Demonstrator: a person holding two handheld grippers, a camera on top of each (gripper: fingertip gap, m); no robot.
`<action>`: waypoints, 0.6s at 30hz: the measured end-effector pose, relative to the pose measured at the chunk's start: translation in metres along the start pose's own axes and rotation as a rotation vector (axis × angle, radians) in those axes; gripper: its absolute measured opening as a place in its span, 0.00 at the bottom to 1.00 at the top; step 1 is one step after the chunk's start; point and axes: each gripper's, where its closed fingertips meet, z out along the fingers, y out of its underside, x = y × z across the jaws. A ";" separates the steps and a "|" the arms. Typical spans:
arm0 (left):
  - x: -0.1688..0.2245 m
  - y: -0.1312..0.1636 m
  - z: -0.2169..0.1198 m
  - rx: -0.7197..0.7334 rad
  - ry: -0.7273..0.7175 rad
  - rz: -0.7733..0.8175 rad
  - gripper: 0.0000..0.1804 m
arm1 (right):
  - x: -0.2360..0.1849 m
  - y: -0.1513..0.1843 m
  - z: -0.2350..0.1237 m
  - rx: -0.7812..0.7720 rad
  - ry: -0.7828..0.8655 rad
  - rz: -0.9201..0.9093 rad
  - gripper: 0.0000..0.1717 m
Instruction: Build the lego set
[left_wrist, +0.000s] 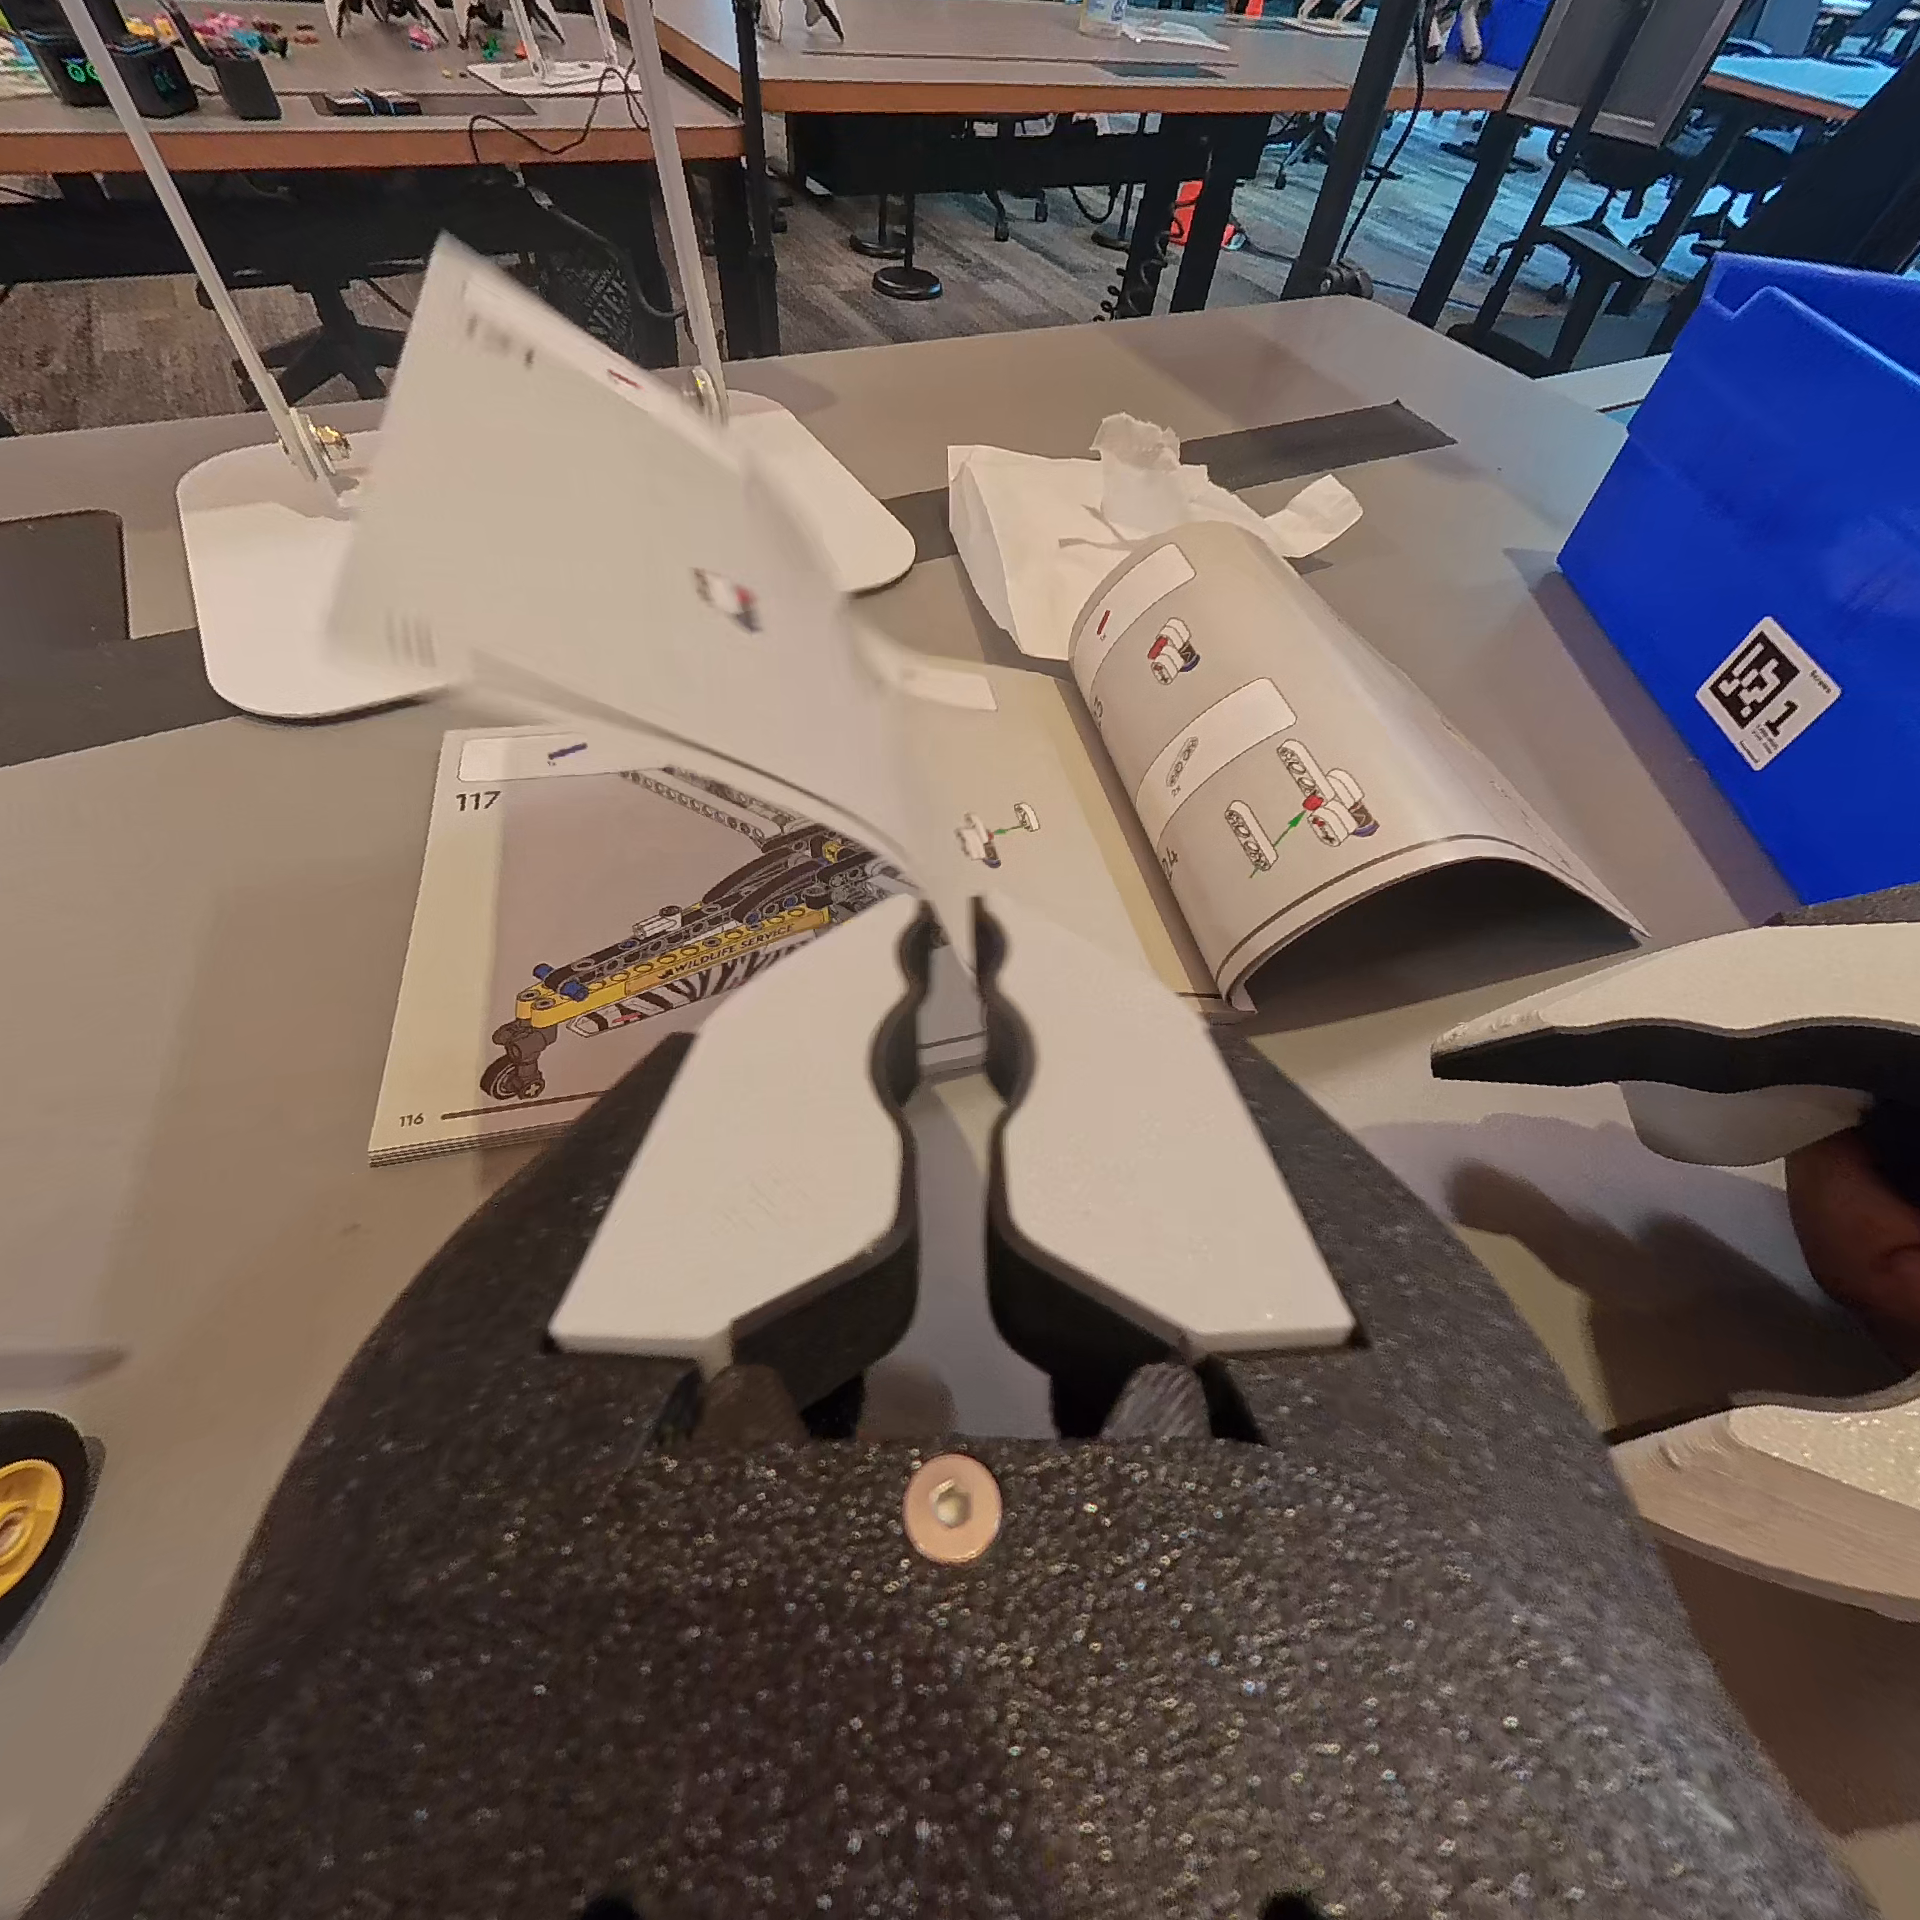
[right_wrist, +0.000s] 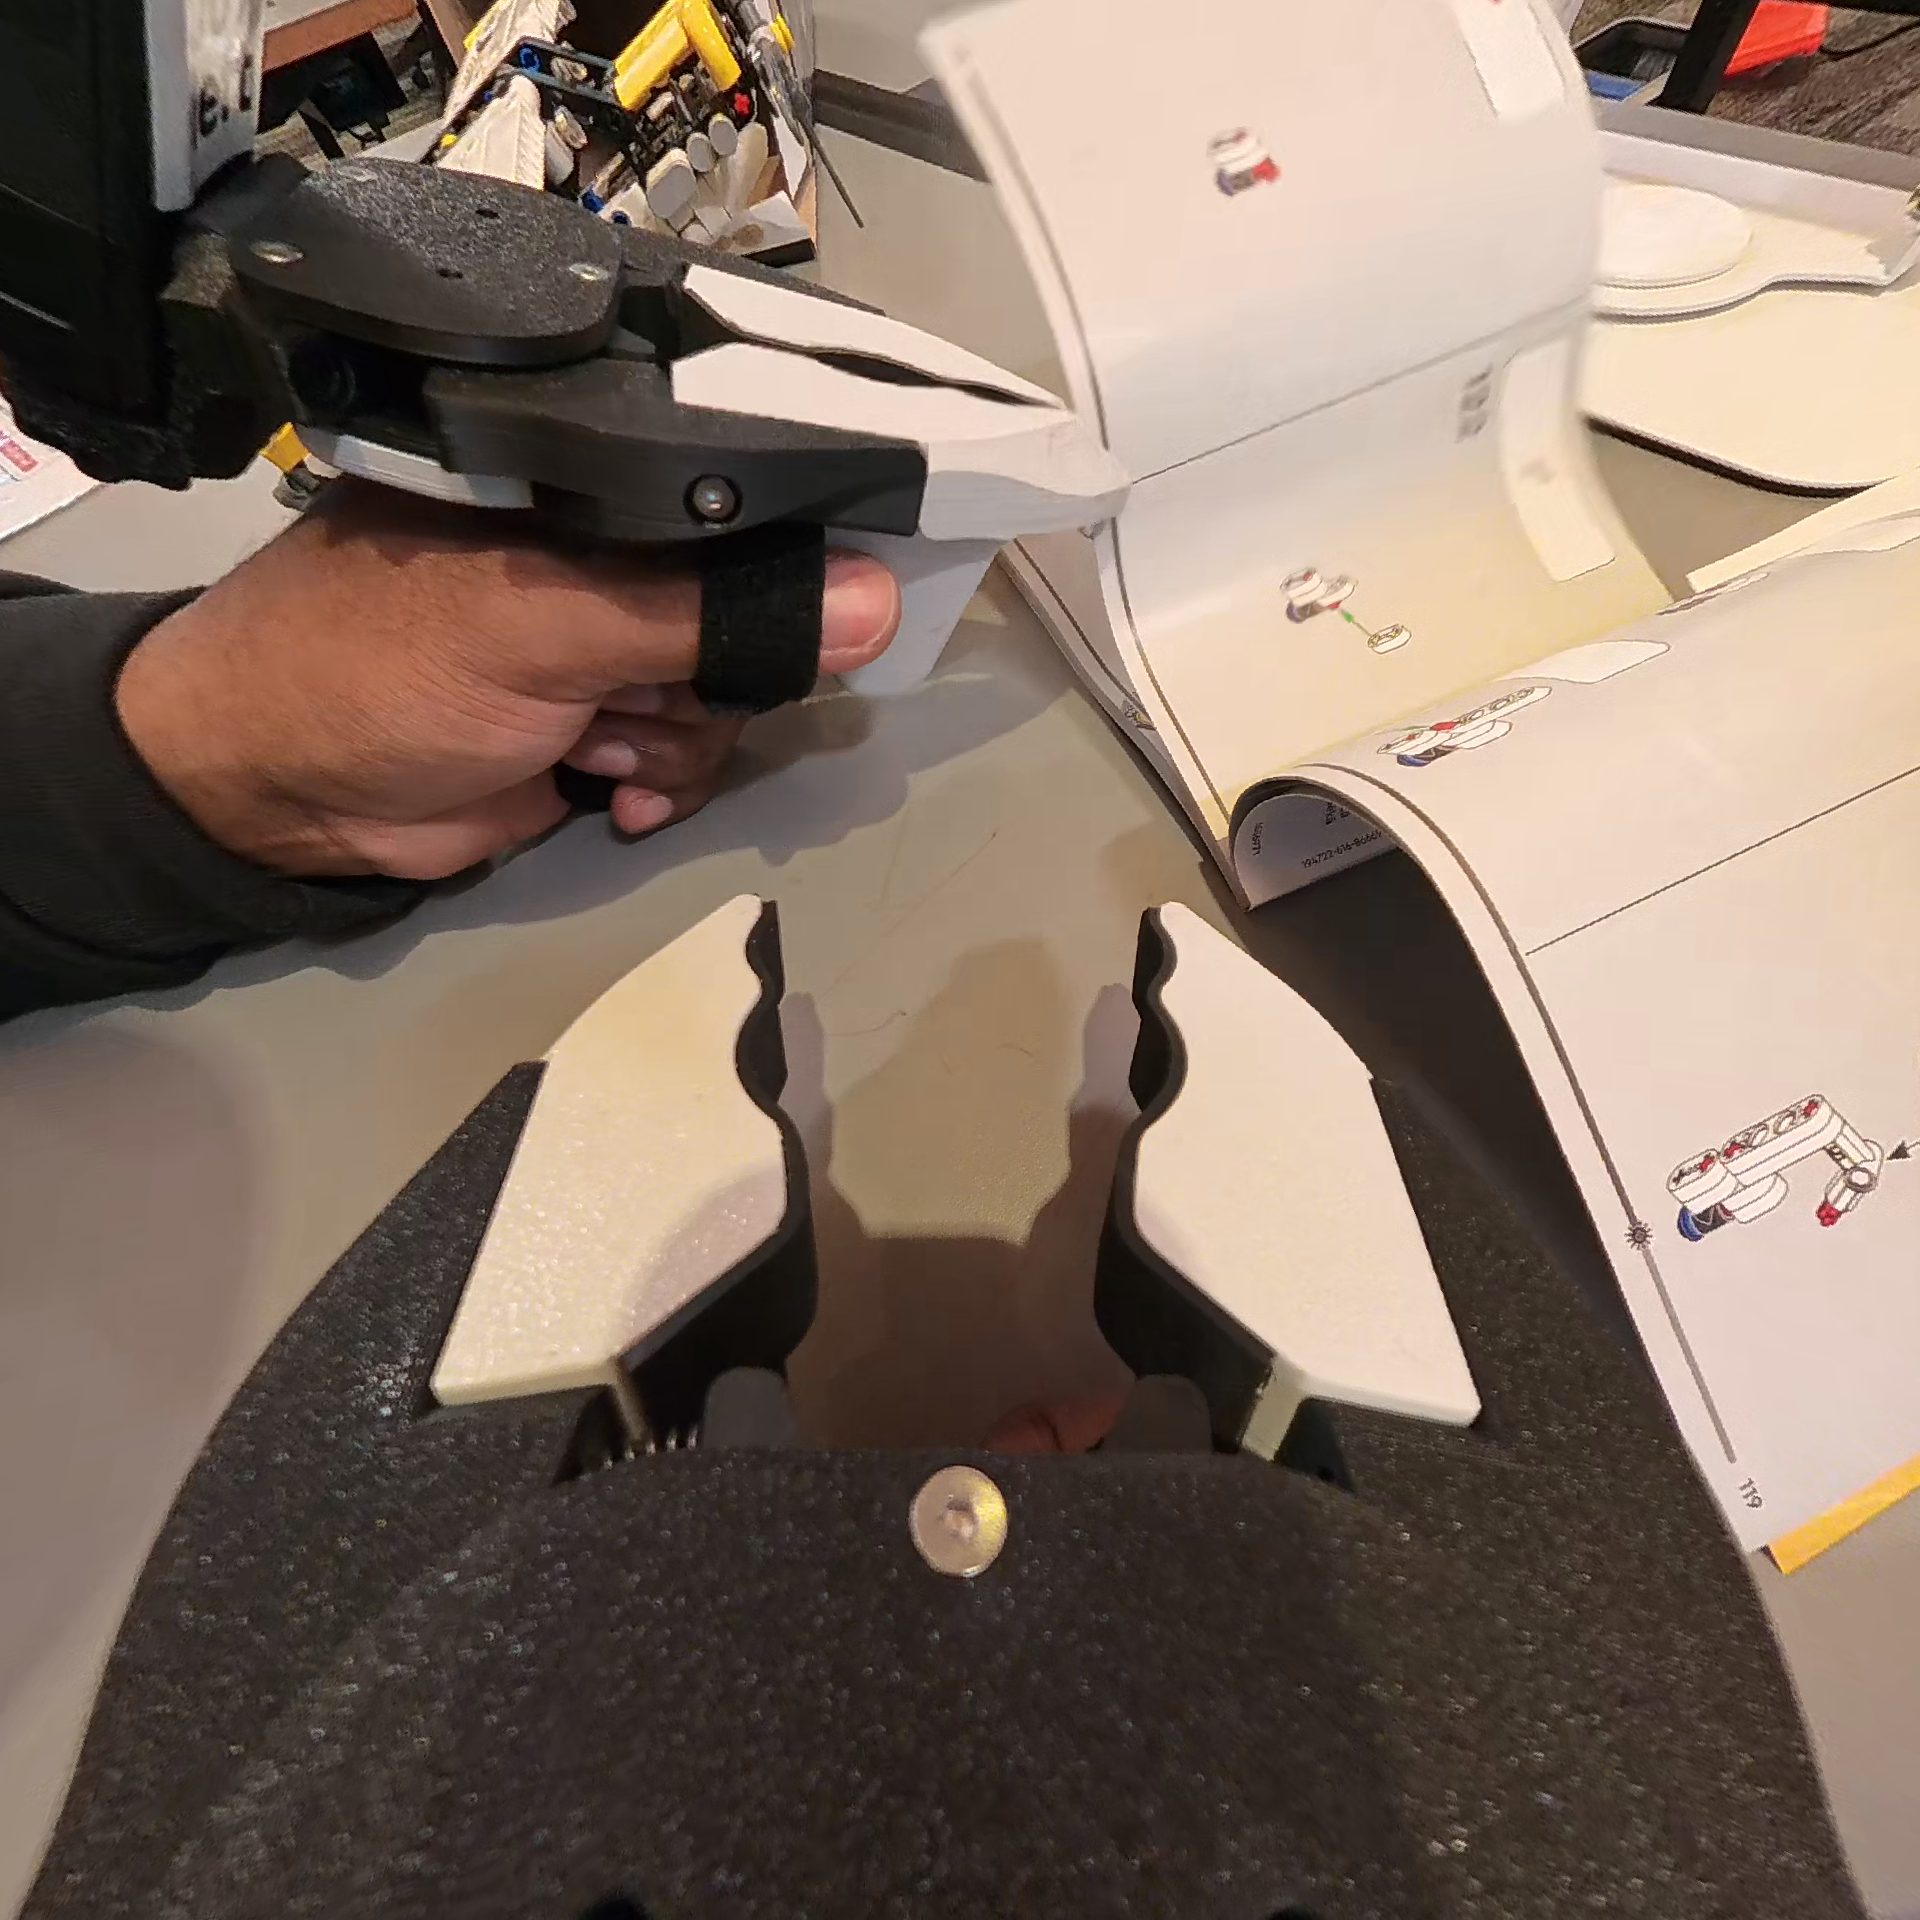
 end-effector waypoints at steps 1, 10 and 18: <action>0.000 0.001 0.000 -0.009 0.001 -0.001 0.08 | 0.000 0.000 0.000 0.000 0.000 -0.001 0.38; 0.011 0.016 -0.016 -0.066 0.065 -0.057 0.21 | -0.012 -0.003 -0.002 0.021 -0.009 -0.087 0.40; 0.018 0.016 -0.030 -0.029 0.108 -0.029 0.19 | -0.074 -0.025 -0.051 0.078 -0.254 -0.083 0.34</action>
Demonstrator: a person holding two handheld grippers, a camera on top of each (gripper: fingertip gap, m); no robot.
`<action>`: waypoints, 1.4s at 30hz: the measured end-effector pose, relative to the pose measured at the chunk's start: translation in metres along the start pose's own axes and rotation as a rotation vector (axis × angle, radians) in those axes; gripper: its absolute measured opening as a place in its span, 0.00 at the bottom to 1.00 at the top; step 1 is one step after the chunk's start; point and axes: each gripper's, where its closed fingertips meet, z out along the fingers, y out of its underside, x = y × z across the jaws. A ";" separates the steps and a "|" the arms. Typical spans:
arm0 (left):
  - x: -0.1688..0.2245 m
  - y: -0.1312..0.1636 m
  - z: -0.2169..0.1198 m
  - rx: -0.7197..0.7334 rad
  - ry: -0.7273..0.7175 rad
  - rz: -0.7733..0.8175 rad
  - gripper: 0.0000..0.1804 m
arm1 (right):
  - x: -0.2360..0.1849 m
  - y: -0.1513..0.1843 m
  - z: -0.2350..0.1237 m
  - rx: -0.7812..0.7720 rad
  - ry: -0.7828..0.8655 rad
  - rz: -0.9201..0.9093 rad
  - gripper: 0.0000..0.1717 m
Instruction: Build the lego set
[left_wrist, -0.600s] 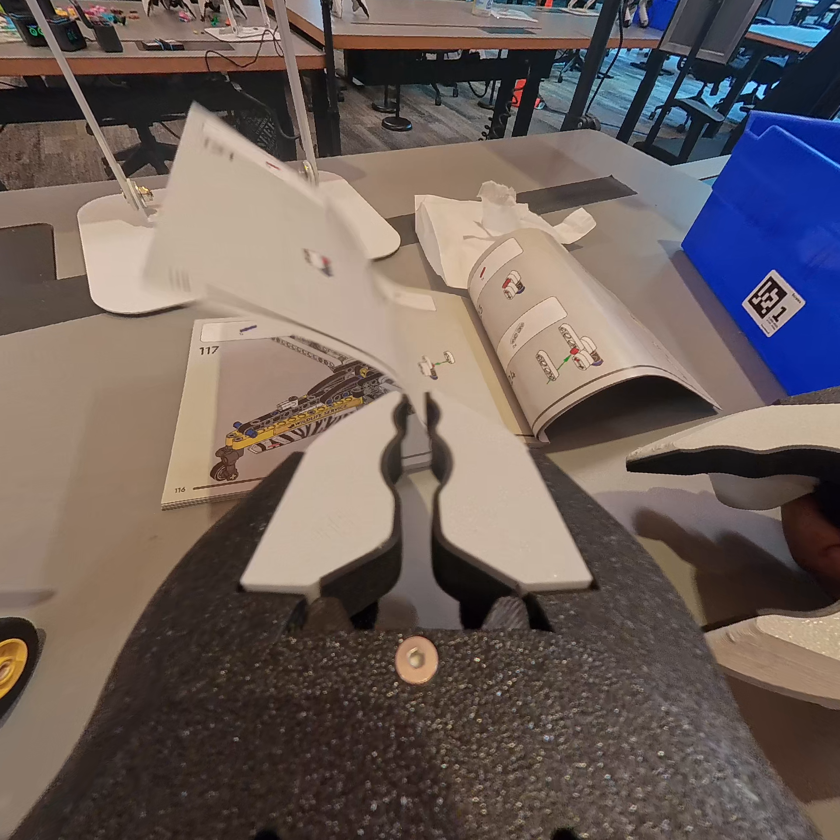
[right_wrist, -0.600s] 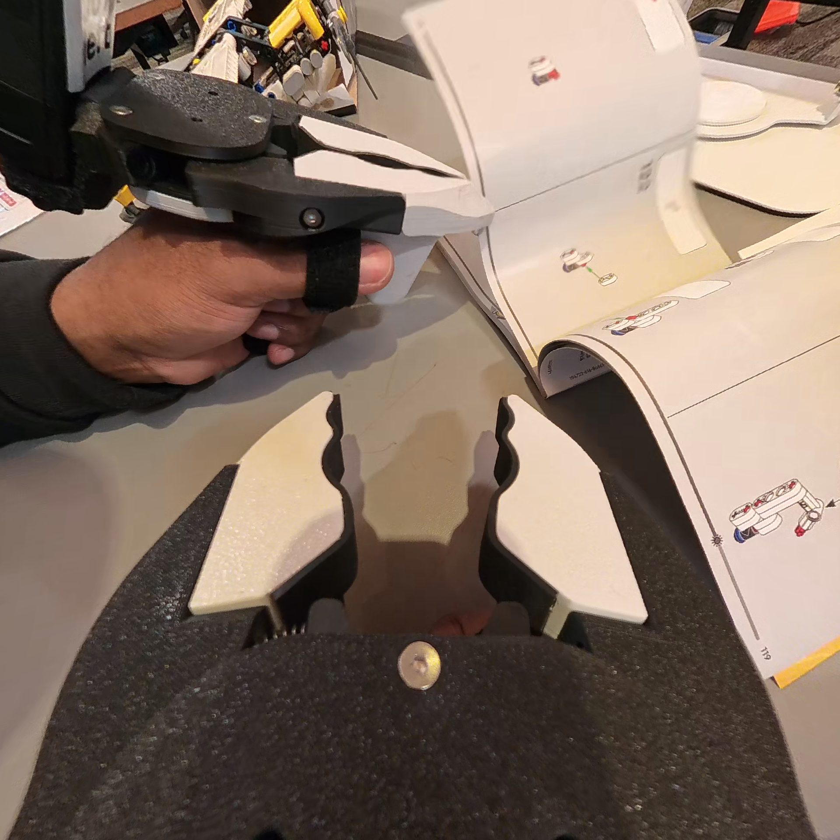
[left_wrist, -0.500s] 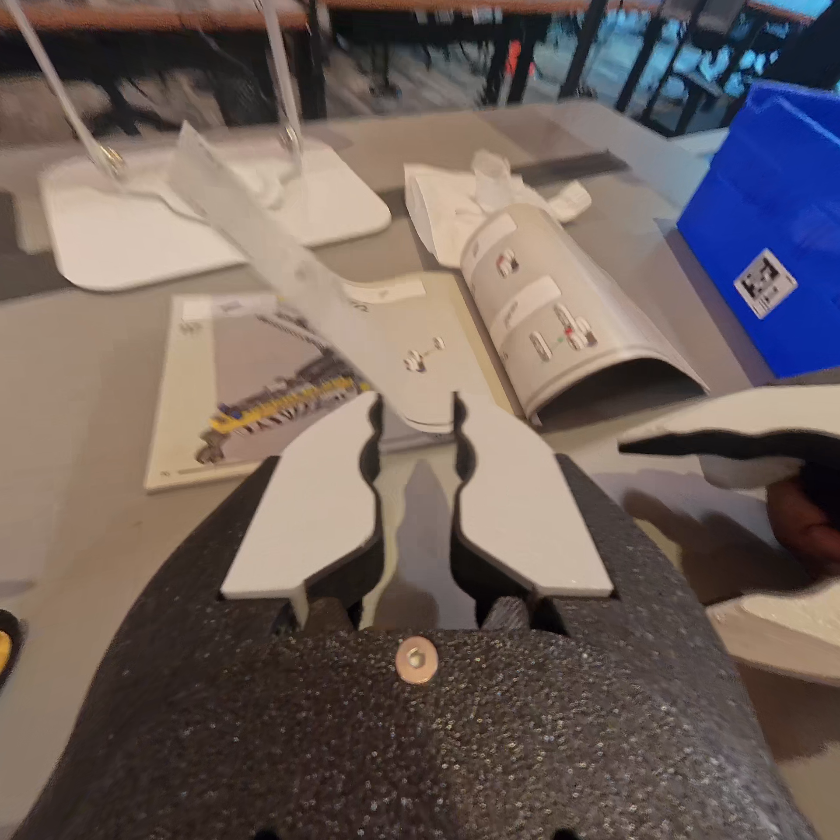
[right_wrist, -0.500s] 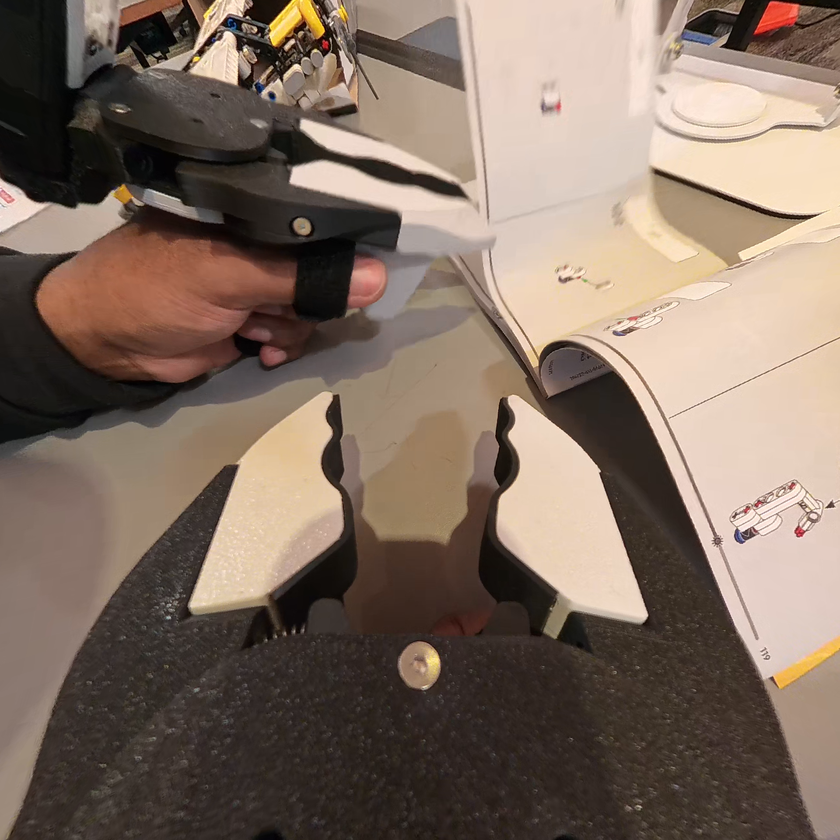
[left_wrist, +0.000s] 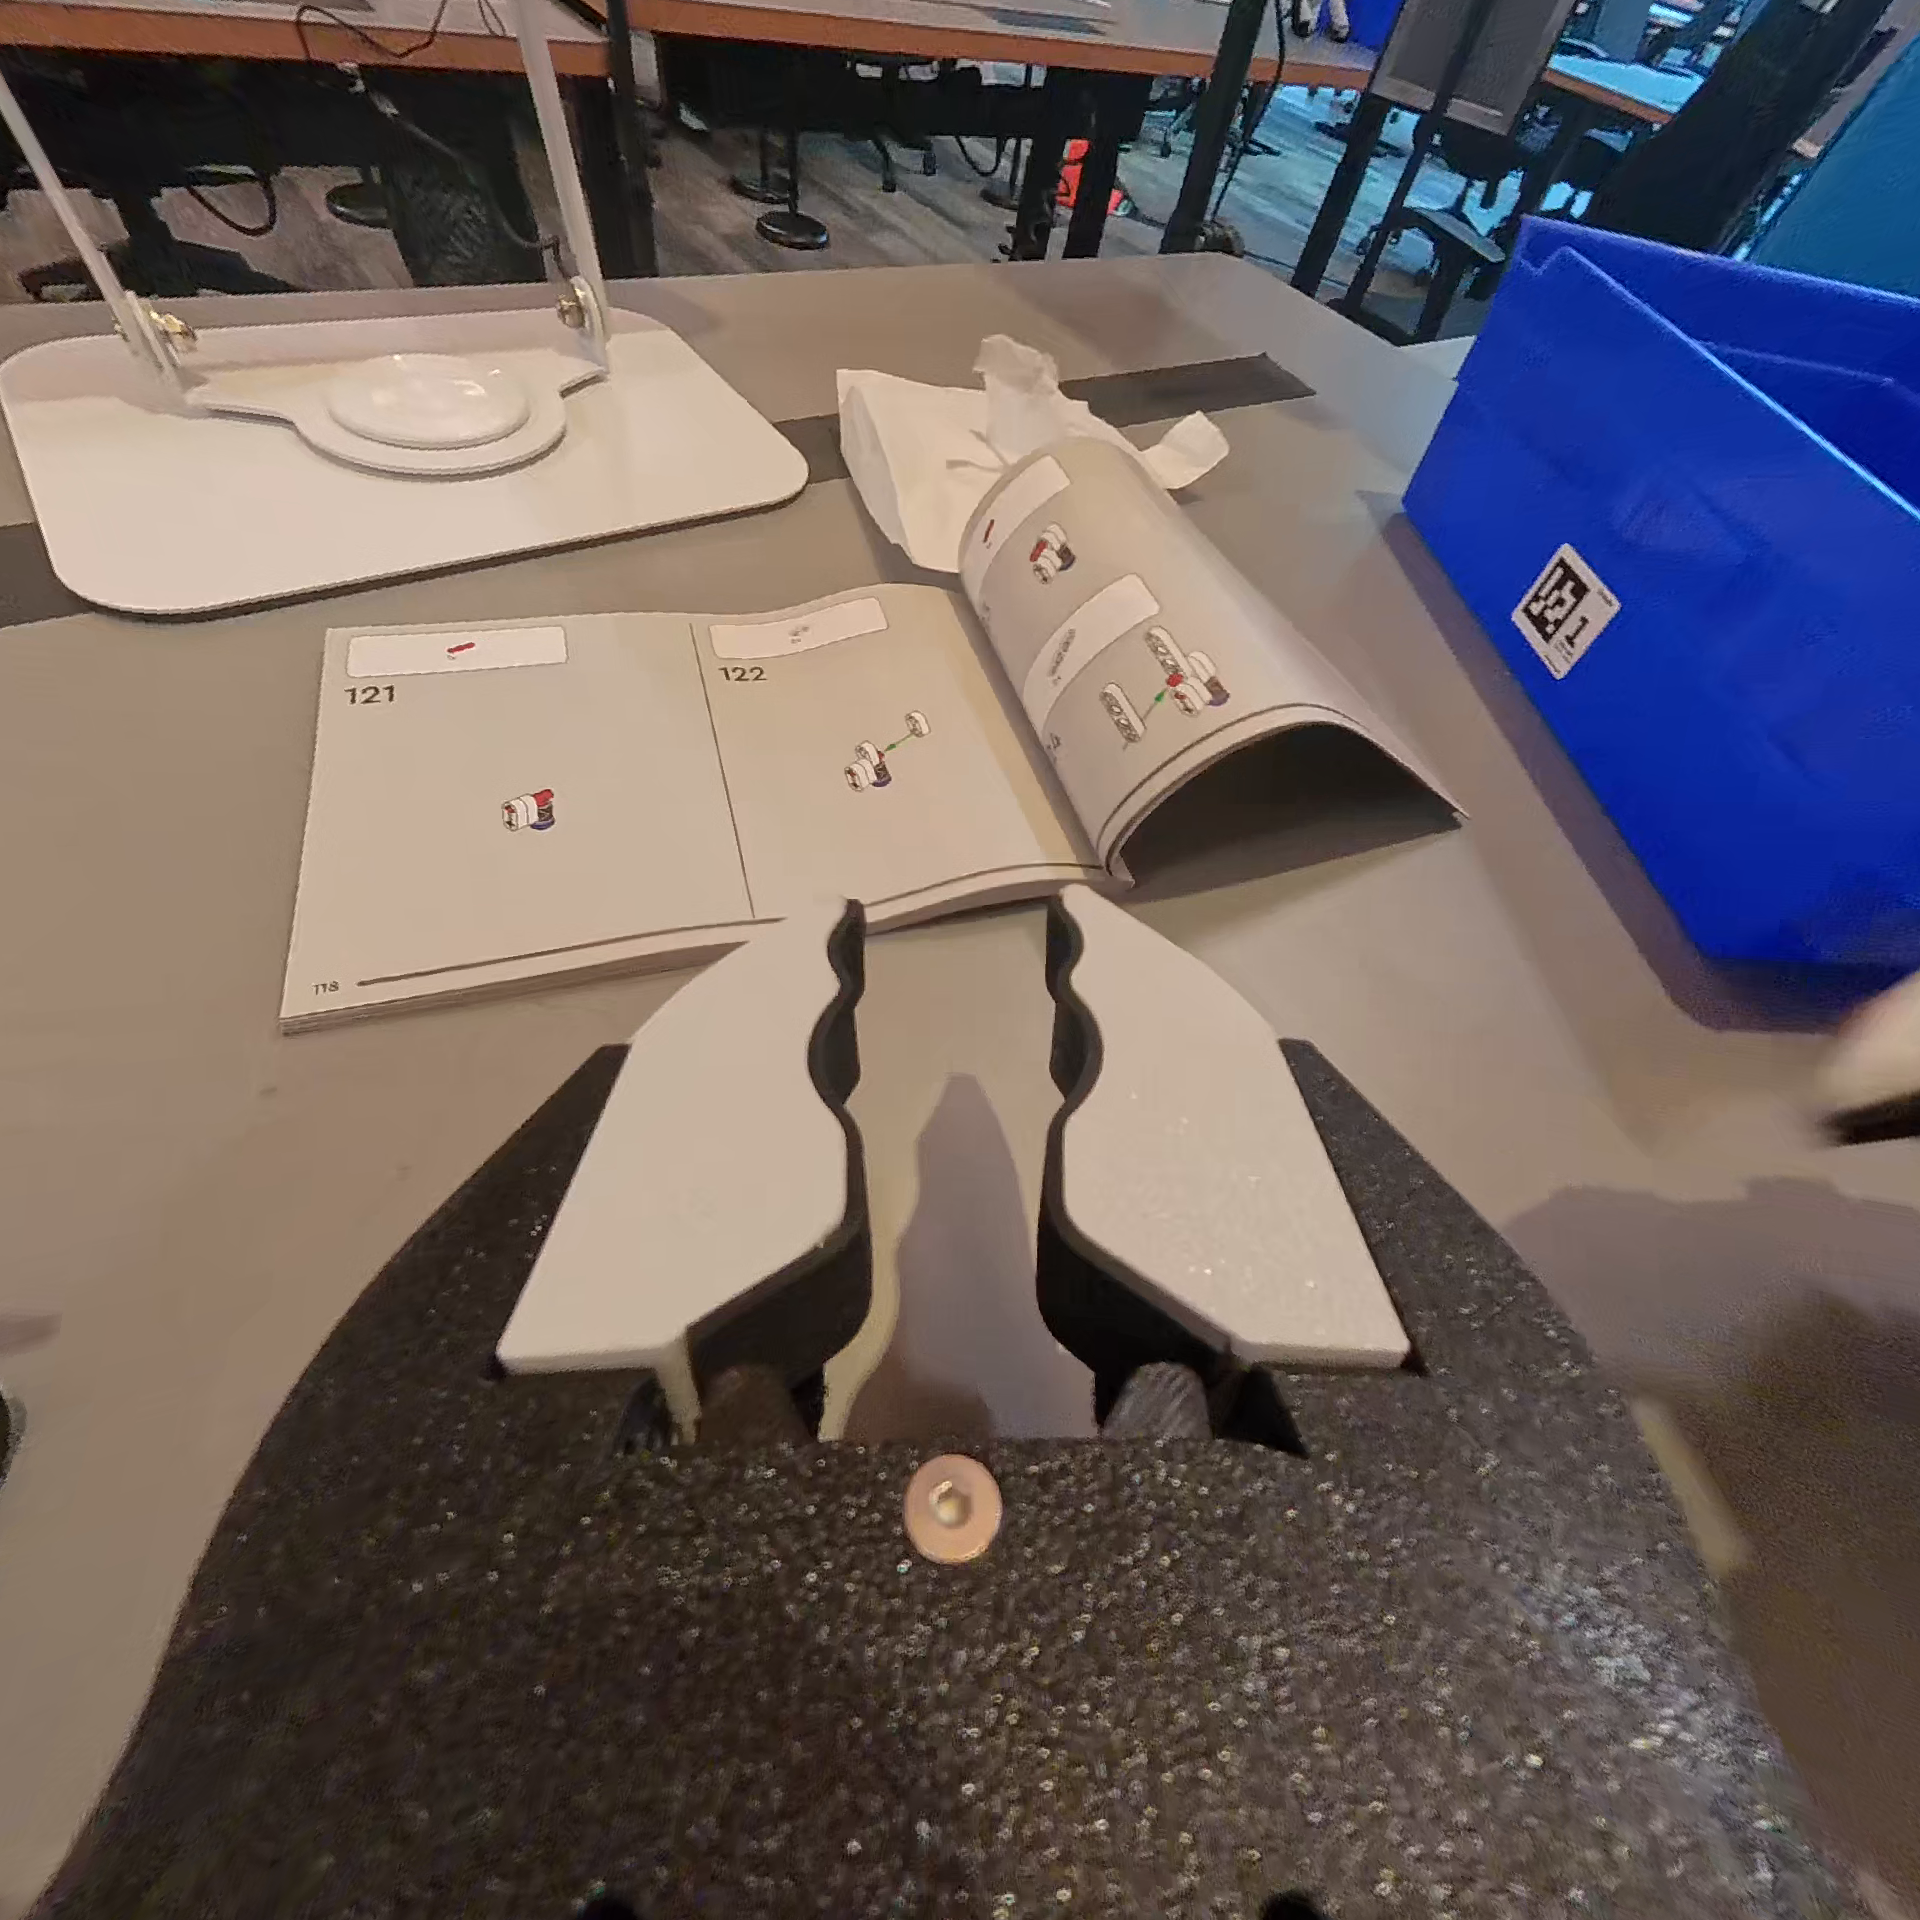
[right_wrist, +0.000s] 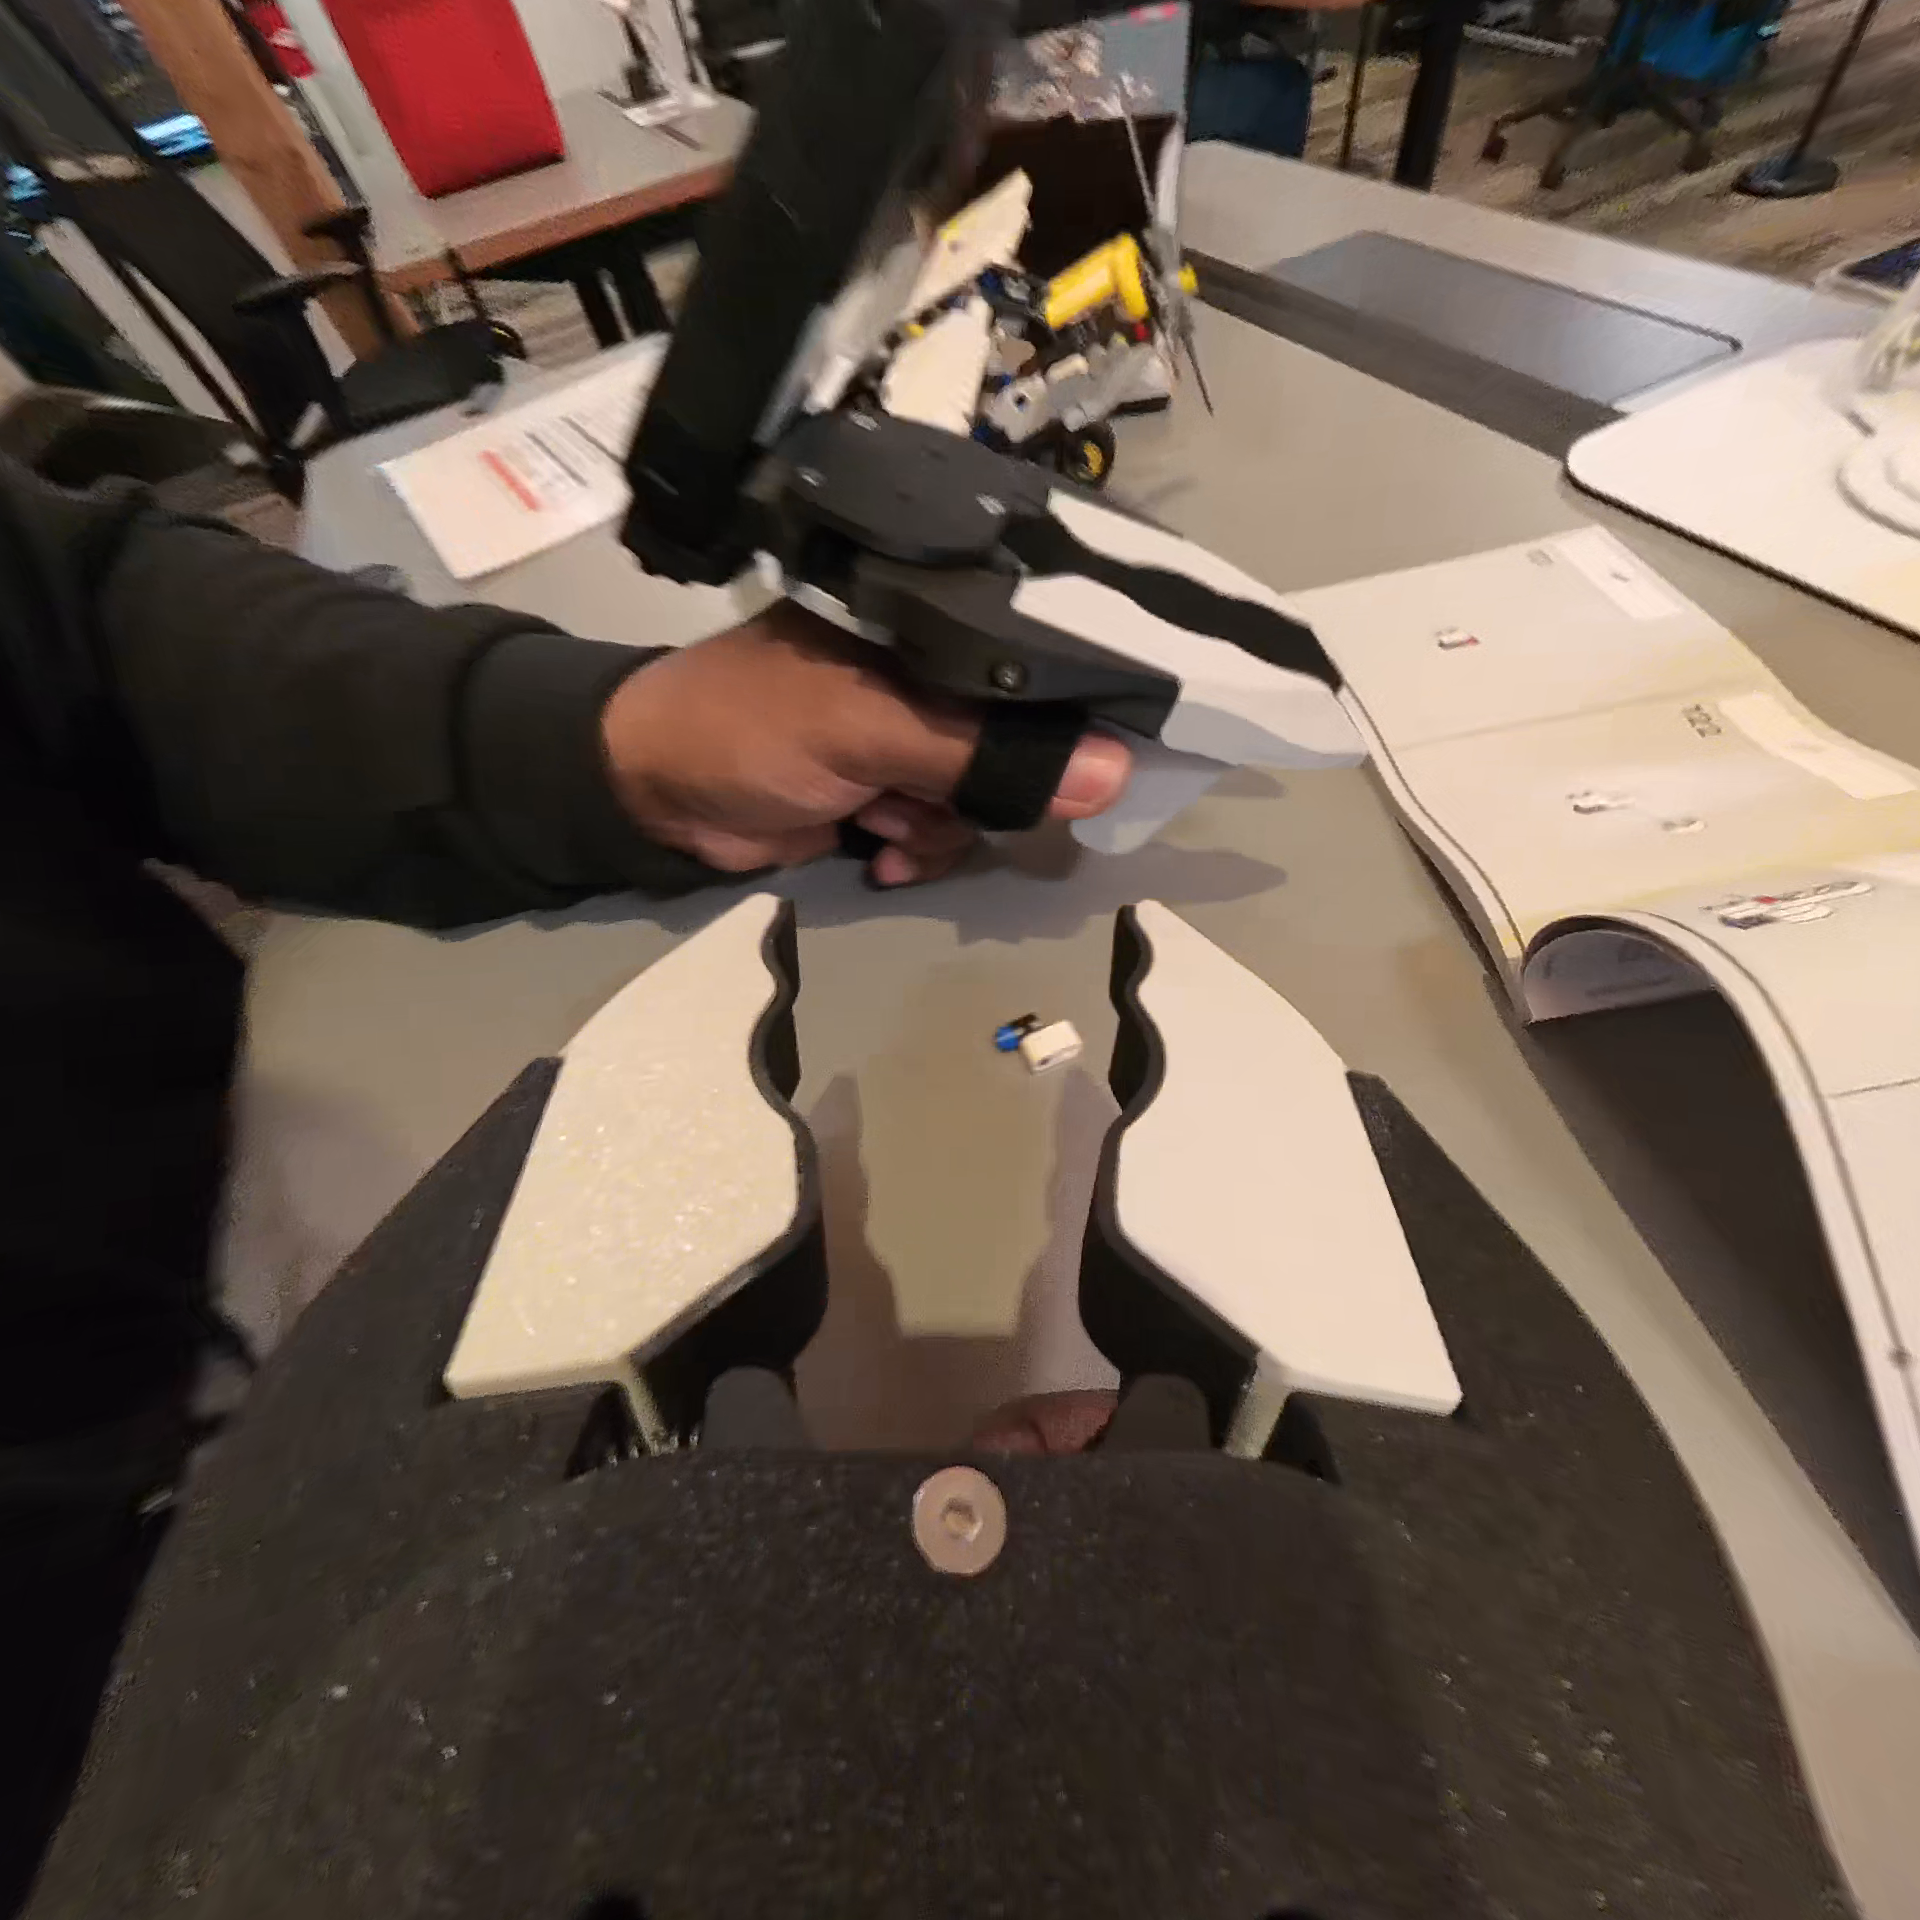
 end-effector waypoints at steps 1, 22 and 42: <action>0.002 0.001 -0.002 0.001 0.010 0.004 0.19 | -0.007 -0.007 -0.016 0.008 -0.023 -0.004 0.33; 0.067 0.028 -0.043 0.008 0.172 0.366 0.17 | 0.248 0.126 -0.173 -0.809 0.530 0.221 0.18; 0.058 0.052 -0.049 -0.196 0.270 0.352 0.17 | 0.132 0.031 -0.197 -0.570 0.547 -0.018 0.02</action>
